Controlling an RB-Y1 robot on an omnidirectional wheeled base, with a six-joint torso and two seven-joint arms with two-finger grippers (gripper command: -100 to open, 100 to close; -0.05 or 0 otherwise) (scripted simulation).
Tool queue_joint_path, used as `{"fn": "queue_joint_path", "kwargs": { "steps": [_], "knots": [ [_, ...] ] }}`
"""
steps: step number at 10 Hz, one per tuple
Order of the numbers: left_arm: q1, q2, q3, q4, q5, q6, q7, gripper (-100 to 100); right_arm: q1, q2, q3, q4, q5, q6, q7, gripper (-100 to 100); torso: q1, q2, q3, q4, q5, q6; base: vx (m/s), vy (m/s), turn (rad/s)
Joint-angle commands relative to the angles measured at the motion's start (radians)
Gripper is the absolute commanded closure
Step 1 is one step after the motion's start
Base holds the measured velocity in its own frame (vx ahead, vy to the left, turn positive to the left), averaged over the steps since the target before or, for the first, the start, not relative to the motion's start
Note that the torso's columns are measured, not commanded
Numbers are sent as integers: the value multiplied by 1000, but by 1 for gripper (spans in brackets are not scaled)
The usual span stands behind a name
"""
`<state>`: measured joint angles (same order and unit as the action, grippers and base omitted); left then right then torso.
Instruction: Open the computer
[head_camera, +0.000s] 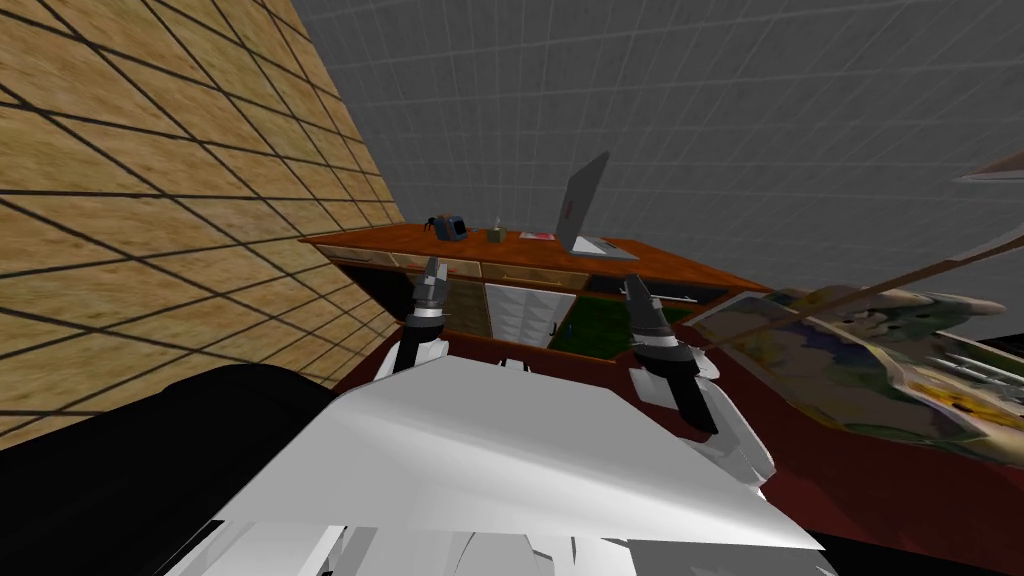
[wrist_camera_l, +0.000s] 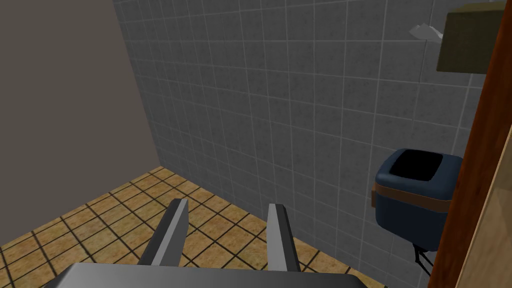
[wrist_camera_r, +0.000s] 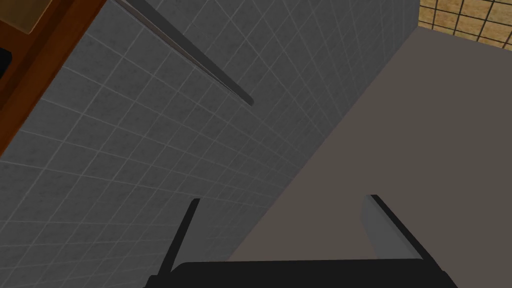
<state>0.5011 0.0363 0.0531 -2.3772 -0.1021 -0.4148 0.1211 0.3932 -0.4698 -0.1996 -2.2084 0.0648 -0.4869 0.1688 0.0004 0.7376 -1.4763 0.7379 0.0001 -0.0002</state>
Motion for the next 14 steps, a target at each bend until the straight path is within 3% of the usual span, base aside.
{"fn": "queue_joint_path", "kwargs": {
  "steps": [1, 14],
  "knots": [
    [0, 0, 0, 0, 0, 0, 0, 0, -11, -73, -25, 27, 30, 20, 5, -100, -1, 0, 0, 0, 0, 0, -33, 60, 101],
    [0, 0, 0, 0, 0, 0, 0, 0, -29, -401, -135, 156, 168, 119, 28, -100, 0, 1, 0, 0, 0, 0, -11, 64, 78]
  ]
}}
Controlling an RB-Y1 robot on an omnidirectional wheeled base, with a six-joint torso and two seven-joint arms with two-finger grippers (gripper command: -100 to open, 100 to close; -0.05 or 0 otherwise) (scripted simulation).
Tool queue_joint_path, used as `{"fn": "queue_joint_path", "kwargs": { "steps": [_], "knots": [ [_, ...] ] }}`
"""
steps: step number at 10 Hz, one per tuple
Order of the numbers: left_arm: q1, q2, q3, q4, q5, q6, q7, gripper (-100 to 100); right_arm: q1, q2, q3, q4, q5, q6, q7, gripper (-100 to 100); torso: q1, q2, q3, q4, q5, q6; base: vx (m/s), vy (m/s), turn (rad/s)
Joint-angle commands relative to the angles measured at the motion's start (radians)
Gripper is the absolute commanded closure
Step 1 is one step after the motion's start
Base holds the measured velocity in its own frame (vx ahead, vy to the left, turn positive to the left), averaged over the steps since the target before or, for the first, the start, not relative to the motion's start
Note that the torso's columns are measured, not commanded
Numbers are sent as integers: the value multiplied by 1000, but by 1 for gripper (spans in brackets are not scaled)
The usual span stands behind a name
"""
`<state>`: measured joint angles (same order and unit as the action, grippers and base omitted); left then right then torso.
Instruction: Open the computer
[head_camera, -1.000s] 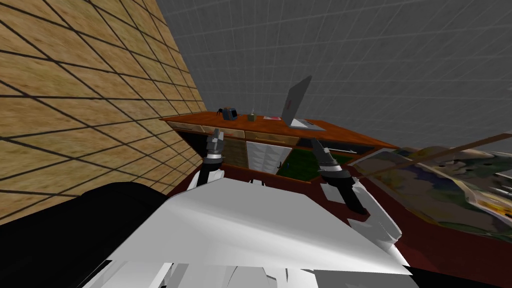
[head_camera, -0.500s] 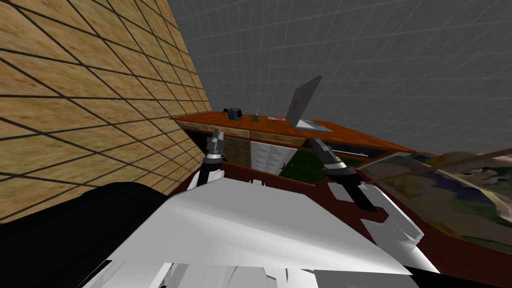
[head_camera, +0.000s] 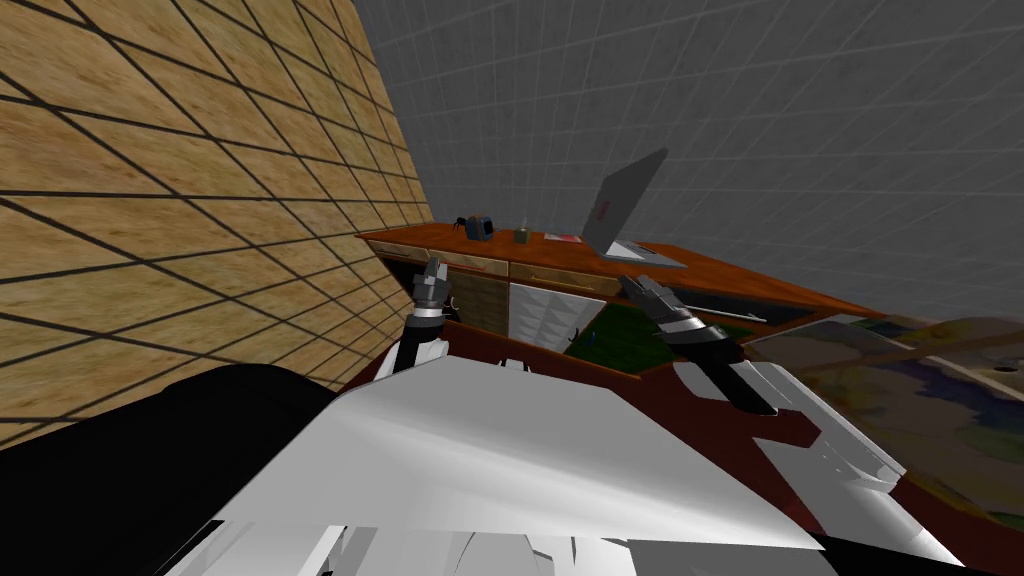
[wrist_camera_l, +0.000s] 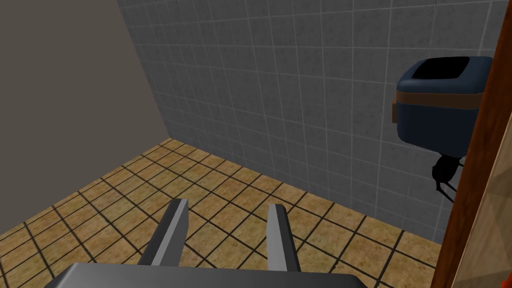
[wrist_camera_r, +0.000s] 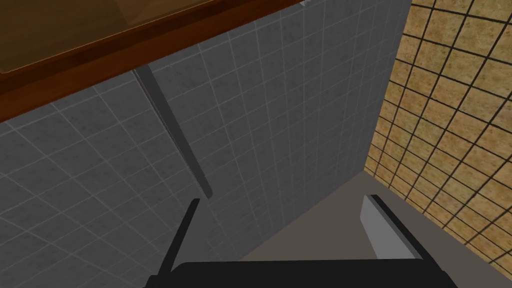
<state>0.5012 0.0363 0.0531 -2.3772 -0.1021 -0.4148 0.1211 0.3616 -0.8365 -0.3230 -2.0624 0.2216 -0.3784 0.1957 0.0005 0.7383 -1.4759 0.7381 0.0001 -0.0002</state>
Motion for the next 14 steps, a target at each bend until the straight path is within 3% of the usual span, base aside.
{"fn": "queue_joint_path", "kwargs": {
  "steps": [1, 2, 6, 7, 11, 14],
  "knots": [
    [0, 0, 0, 0, 0, 0, 0, 0, 3, -72, -29, 34, 37, 31, 6, -100, -1, 0, 0, 0, 0, 0, 27, 71, 92],
    [0, 0, 0, 0, 0, 0, 0, 0, 3, -82, -29, 34, 37, 31, 6, -100, -1, -2, -1, 0, 0, 0, 26, 56, 46],
    [0, 0, 0, 0, 0, 0, 0, 0, 12, -206, -76, 106, 117, 95, 24, -100, 0, 0, 0, 0, 0, 1, 28, 83, 78],
    [0, 0, 0, 0, 0, 0, 0, 0, 12, -214, -76, 106, 117, 95, 24, -100, -2, 0, 0, 0, -1, 0, 29, 49, 37],
    [0, 0, 0, 0, 0, 0, 0, 0, 38, -349, -128, 201, 223, 186, 51, -100, 2, -3, -2, -1, 1, 0, 70, 93, 82],
    [0, 0, 0, 0, 0, 0, 0, 0, 64, -425, -158, 267, 297, 253, 73, -100, -1, 0, 0, 0, 0, 0, 100, 97, 55]
  ]
}}
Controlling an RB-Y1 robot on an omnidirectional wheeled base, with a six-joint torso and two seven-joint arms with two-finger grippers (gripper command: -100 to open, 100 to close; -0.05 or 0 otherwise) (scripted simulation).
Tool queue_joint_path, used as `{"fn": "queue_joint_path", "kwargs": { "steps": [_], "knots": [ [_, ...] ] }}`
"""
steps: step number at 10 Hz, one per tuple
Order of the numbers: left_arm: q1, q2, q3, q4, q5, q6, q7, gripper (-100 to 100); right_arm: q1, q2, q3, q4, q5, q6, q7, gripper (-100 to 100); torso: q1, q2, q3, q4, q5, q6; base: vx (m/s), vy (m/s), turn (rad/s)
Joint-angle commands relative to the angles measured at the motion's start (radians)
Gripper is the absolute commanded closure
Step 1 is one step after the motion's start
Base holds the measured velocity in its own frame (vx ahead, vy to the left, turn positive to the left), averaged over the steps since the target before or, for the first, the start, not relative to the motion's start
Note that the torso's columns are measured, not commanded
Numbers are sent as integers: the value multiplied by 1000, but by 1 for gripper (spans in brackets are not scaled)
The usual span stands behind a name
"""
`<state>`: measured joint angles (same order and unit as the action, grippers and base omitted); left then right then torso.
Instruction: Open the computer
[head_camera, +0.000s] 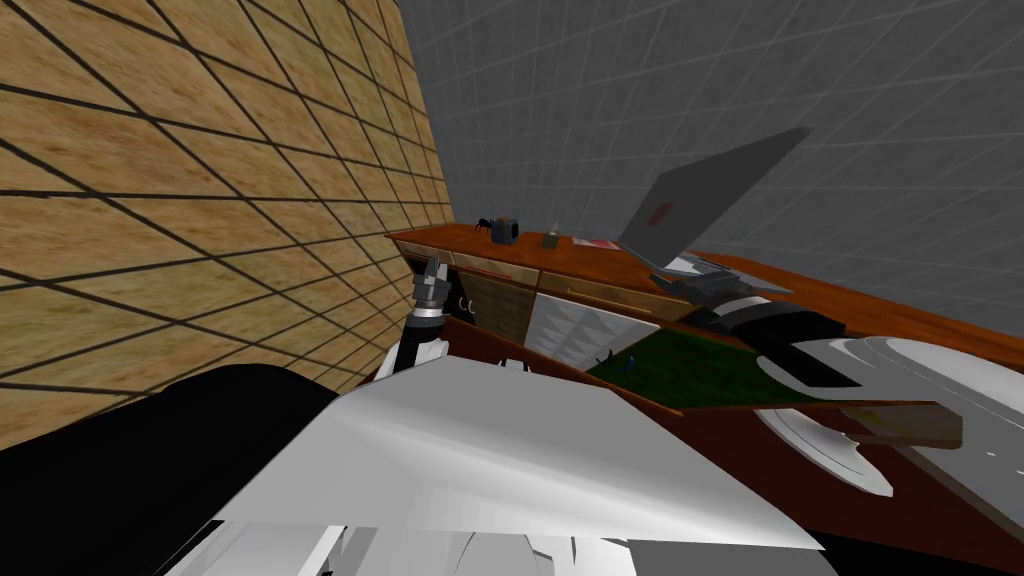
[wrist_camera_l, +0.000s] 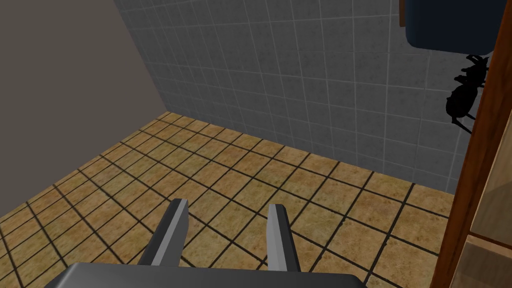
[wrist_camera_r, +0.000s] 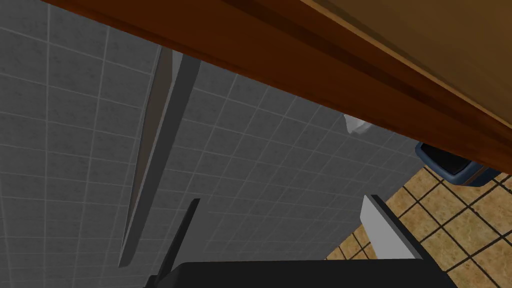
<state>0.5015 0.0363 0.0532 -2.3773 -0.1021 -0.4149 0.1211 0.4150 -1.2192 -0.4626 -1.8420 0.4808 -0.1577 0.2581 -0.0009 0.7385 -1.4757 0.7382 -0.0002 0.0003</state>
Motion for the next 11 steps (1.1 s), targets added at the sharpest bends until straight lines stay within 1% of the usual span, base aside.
{"fn": "queue_joint_path", "kwargs": {
  "steps": [1, 3, 5, 8, 9, 10, 11],
  "knots": [
    [0, 0, 0, 0, 0, 0, 0, 0, 11, -43, -18, 47, 38, 33, 10, -100, 1, -1, -1, 0, 0, 0, 100, 61, 16],
    [0, 0, 0, 0, 0, 0, 0, 0, 31, -77, -32, 87, 83, 75, 25, -100, -2, 1, 0, 0, -1, 0, 83, 43, 26],
    [0, 0, 0, 0, 0, 0, 0, 0, 53, -100, -41, 123, 124, 113, 38, -100, 1, 0, 0, 0, 0, 0, 102, 42, 17],
    [0, 0, 0, 0, 0, 0, 0, 0, 88, -119, -44, 167, 174, 159, 56, -100, 2, -1, -1, -1, 1, 0, 122, 65, 5],
    [0, 0, 0, 0, 0, 0, 0, 0, 109, -122, -40, 189, 199, 182, 65, -100, 0, 0, 0, 0, 0, 0, 136, 43, -1],
    [0, 0, 0, 0, 0, 0, 0, 0, 119, -122, -37, 197, 209, 189, 69, -100, -1, -1, -1, 0, 0, 0, 117, 43, -8],
    [0, 0, 0, 0, 0, 0, 0, 0, 116, -129, -41, 189, 196, 183, 63, -100, 0, 0, 0, 0, 0, -1, 44, 19, -15]
  ]
}}
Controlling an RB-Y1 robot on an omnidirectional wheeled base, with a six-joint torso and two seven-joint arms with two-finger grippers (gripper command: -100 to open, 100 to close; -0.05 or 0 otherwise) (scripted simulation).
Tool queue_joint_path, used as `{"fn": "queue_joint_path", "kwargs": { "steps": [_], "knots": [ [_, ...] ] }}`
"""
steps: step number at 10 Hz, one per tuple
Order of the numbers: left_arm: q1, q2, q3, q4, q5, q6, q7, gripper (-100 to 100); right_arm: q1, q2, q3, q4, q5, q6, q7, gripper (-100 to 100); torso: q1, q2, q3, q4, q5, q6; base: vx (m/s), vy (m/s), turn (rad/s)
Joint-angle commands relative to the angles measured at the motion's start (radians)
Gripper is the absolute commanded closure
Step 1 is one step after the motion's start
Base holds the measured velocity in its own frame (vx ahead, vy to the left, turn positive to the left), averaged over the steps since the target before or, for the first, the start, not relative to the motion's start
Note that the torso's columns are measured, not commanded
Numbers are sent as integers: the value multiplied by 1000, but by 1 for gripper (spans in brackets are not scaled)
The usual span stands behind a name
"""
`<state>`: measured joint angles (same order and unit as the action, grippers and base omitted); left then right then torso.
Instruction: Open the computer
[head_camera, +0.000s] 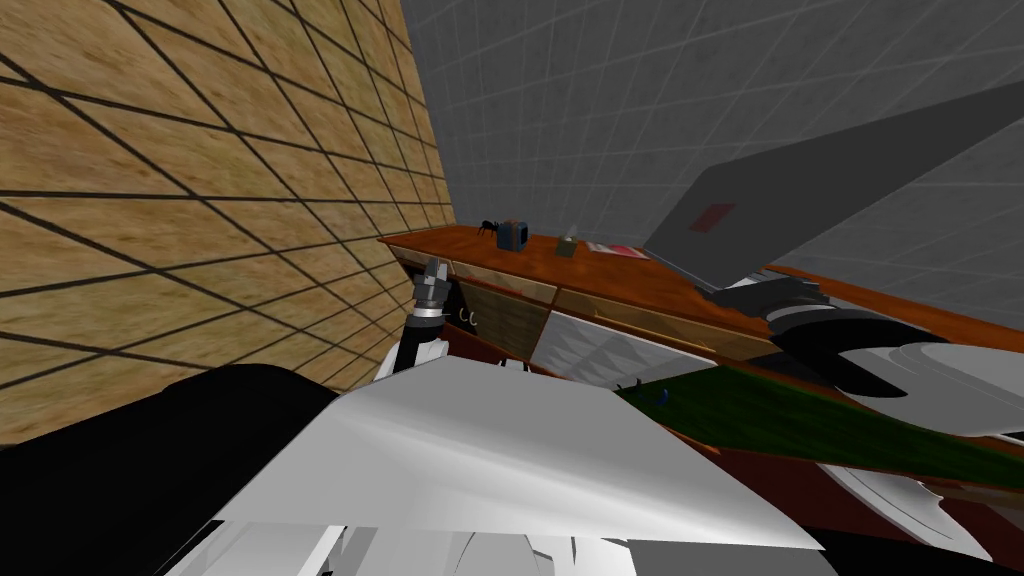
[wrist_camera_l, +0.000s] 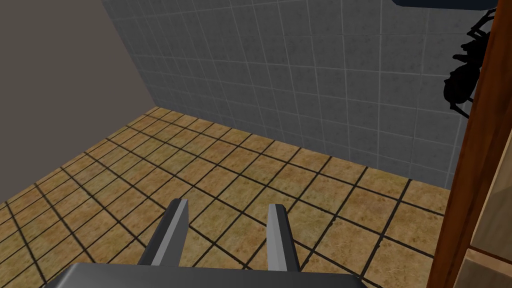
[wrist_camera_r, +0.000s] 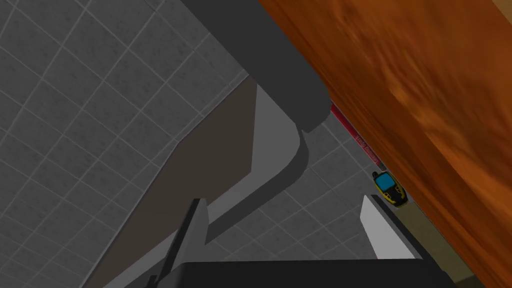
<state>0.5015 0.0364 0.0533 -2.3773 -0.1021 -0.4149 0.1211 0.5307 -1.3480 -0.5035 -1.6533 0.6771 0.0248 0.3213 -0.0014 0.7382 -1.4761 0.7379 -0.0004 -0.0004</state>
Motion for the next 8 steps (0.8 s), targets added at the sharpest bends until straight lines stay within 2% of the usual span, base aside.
{"fn": "queue_joint_path", "kwargs": {
  "steps": [1, 2, 3, 8],
  "knots": [
    [0, 0, 0, 0, 0, 0, 0, 0, 3, -1, -2, 1, 0, 5, -1, -100, -1, 2, 1, 0, 0, -1, 8, 4, -4],
    [0, 0, 0, 0, 0, 0, 0, 0, 3, -1, -2, 1, 0, 5, -1, 100, -1, 2, 2, 1, -1, -1, 0, 0, 0],
    [0, 0, 0, 0, 0, 0, 0, 0, -7, -11, 2, 33, -43, 1, -41, 100, 0, 1, 1, 0, 0, 0, -42, 4, 116],
    [0, 0, 0, 0, 0, 0, 0, 0, -33, -36, 12, 112, -153, -7, -141, 100, 1, 0, 0, 0, 0, 1, -67, -1, 101]
  ]
}}
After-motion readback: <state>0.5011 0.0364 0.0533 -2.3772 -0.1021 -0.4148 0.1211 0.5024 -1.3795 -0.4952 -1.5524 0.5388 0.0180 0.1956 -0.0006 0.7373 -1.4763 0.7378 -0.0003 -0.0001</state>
